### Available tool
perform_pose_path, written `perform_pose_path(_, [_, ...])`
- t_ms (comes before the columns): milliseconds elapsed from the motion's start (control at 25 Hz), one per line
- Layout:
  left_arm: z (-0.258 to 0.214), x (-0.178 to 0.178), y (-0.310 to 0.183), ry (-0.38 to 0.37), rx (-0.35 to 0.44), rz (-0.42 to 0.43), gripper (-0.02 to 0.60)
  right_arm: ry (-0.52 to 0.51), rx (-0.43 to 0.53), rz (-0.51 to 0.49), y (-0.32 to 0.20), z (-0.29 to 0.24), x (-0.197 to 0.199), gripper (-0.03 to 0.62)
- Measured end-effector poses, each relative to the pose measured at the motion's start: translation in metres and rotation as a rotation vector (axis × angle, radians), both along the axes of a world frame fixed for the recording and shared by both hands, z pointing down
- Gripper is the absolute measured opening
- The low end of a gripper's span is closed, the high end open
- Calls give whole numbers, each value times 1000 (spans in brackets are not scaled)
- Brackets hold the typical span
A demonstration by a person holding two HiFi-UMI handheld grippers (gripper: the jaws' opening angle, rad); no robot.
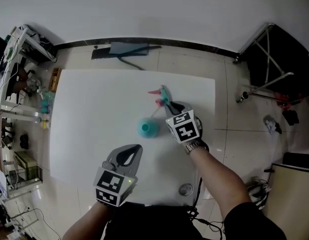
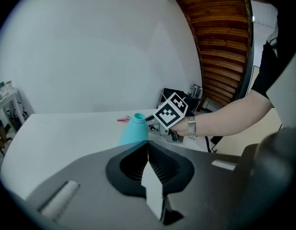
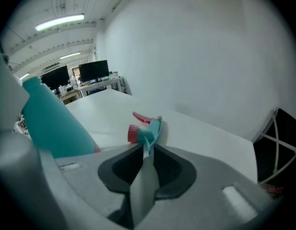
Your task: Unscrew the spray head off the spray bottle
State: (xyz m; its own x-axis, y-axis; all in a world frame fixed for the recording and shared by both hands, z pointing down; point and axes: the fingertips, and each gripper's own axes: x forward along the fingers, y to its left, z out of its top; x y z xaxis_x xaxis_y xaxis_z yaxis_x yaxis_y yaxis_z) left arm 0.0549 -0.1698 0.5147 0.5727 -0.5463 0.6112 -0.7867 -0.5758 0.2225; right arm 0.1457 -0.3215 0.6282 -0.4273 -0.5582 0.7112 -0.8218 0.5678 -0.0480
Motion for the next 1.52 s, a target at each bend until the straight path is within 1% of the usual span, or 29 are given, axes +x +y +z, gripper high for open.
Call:
perform_pose_path(200, [0,-3,3,-10,-4,-8,20,23,-6,-6,0,4,-1,51])
perform_pose_path(360, [-2,-2,4,-15,0,-8,20,38,2,-11,-2,6,-1,9])
perform_pose_path(720, [-6,-4,7,-23,11,-20,20,51,70,-12,-9,-8,0,-2])
perform_pose_path(920, [-9,-6,9,-28,22,-26,20,72,128,-16,-11,-21,6,-3])
perform_pose_path(1240, [-23,-2,9,-25,61,-11,21,118,218,-6,-10,-48,24,-3])
perform_pose_path(1520, [-37,6,12,-4,100,29,23,170,284,56,-5,-78,59,-3])
